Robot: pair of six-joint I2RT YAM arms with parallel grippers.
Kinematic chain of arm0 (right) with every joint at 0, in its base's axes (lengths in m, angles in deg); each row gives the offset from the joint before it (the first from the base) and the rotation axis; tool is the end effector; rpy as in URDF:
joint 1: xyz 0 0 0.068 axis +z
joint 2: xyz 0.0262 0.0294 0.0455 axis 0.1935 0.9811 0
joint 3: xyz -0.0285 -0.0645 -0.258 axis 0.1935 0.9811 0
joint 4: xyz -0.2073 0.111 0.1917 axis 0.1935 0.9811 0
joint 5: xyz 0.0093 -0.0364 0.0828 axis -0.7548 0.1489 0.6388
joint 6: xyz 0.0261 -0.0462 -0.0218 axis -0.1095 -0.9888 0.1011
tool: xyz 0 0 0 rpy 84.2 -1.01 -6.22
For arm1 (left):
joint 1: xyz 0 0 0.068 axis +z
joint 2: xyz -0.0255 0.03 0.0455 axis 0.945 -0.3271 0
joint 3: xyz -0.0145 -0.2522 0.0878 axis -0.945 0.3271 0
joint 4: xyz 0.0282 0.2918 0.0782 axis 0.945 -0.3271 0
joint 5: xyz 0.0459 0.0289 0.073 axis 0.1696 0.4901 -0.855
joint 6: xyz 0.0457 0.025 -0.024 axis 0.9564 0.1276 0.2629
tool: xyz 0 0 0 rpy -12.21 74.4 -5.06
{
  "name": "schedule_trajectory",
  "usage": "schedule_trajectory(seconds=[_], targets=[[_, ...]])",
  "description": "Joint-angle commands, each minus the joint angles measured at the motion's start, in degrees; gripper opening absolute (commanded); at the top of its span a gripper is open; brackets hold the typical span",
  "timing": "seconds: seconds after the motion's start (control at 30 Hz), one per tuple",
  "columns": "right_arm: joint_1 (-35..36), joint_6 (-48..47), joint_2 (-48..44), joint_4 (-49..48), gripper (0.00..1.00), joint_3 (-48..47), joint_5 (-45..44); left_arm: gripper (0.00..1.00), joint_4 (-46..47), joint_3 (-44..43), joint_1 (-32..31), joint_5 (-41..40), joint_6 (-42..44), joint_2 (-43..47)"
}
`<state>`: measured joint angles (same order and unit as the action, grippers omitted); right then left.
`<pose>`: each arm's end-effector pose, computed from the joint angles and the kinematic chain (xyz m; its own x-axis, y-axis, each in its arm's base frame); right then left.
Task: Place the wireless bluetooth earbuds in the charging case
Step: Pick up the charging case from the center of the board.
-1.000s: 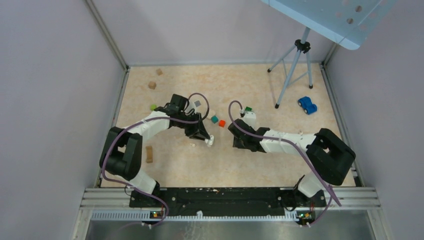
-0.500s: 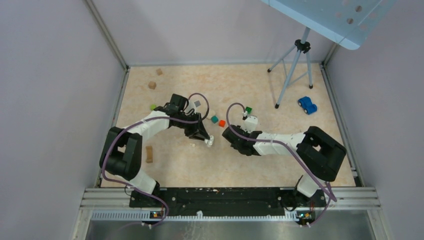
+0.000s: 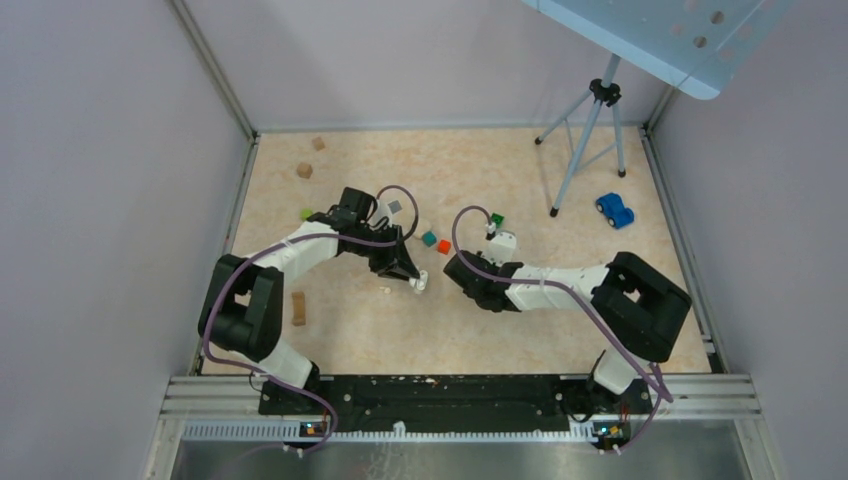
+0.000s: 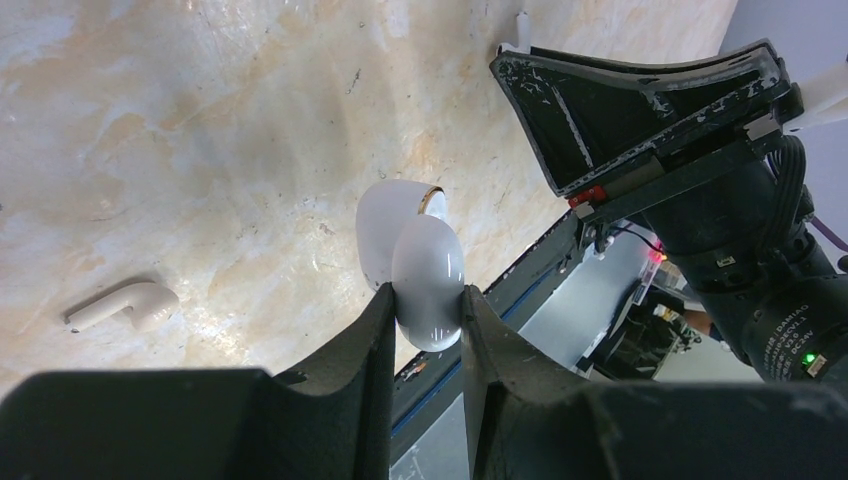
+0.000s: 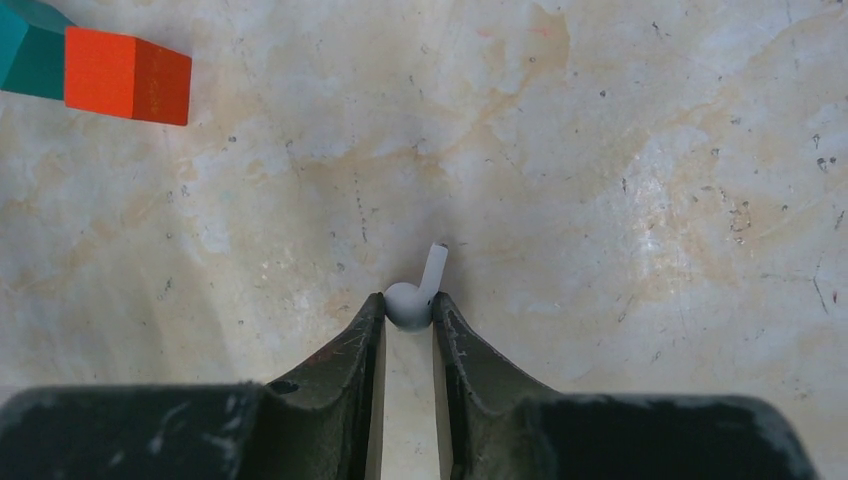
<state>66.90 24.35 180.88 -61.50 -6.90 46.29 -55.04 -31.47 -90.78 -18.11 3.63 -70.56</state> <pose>0.2073 0.2617 0.1097 -0.6734 0.3144 -0.6691 0.2384 0.9491 0.2060 0.3106 -0.1409 0.1599 -0.9909 -0.0081 -0.1341 0.0936 0.6743 -0.7325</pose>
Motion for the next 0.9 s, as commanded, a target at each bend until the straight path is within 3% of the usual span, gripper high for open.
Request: schedule_trajectory(seconds=[0.0,0.13,0.27,0.5,0.87], targets=[[0.11,-4.65,-3.99,1.83,0.11,-0.79,3.31,0.00,1.21,-0.67,0.19,1.81,2.15,1.99],[-1.44,-12.63,-9.05,2.11,0.09,-0.97,10.66,0.00,1.93,-0.87,-1.37,2.42,4.39,2.12],[-5.22,-20.14,-14.14,3.21,0.08,-1.74,25.12,0.00,2.11,-1.20,-3.71,2.13,6.87,2.67],[-8.95,-30.45,-17.00,12.43,0.09,-9.90,44.33,0.00,1.61,-0.96,-4.11,6.16,11.17,4.47],[-8.97,-32.40,-9.47,17.64,0.09,-19.88,53.33,0.00,0.96,-0.94,-4.55,6.87,11.84,6.00]])
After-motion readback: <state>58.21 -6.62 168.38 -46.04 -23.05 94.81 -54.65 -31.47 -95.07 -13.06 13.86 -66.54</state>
